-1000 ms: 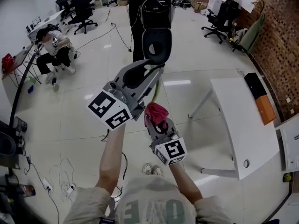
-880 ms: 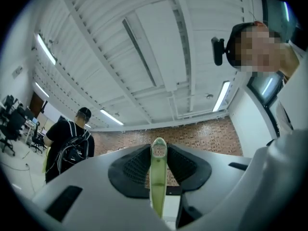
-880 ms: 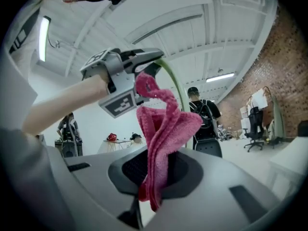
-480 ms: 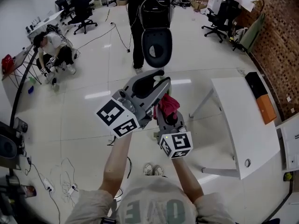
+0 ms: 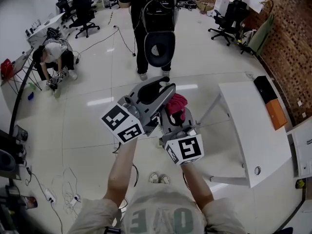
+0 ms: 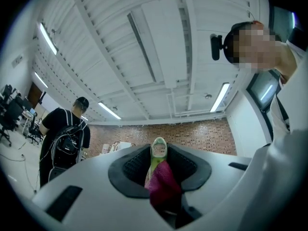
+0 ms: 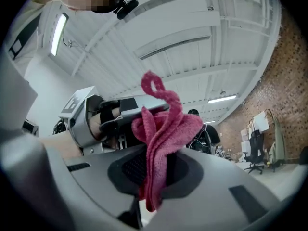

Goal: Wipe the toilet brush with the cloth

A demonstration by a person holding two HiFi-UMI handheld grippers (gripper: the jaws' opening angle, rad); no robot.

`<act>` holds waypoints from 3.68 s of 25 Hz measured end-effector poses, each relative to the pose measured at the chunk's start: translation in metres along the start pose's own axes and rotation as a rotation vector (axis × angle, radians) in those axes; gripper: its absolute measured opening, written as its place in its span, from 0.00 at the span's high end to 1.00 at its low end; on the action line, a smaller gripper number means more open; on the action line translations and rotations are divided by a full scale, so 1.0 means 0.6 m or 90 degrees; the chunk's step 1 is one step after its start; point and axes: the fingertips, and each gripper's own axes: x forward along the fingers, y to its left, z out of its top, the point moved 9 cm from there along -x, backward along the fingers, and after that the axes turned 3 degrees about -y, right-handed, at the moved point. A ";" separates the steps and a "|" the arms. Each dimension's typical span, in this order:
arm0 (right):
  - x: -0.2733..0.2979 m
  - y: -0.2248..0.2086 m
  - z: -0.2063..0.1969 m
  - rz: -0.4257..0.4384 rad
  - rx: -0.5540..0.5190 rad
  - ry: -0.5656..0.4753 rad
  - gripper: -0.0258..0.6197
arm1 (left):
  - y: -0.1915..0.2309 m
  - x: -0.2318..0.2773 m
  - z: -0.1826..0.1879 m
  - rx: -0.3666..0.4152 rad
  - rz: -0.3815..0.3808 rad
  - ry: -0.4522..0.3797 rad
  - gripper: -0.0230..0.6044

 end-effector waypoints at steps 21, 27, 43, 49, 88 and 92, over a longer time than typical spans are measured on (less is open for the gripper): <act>-0.143 -0.188 -0.166 -0.220 0.037 0.174 0.91 | 0.086 -0.033 -0.178 -0.133 -0.278 0.003 0.79; -0.137 -0.204 -0.187 -0.216 0.055 0.182 0.91 | 0.097 -0.013 -0.208 -0.128 -0.306 0.029 0.79; -0.286 -0.293 -0.952 -0.175 0.031 0.162 0.91 | 0.219 -0.253 -0.927 -0.093 -0.305 -0.020 0.79; -0.369 -0.298 -1.195 -0.146 0.017 0.167 0.91 | 0.242 -0.342 -1.186 -0.103 -0.308 -0.034 0.79; -0.360 -0.277 -1.279 -0.257 0.155 0.167 0.91 | 0.267 -0.491 -1.299 -0.026 0.383 0.078 0.96; -0.352 -0.274 -1.289 -0.250 0.152 0.174 0.91 | 0.264 -0.491 -1.323 -0.029 0.372 0.088 0.96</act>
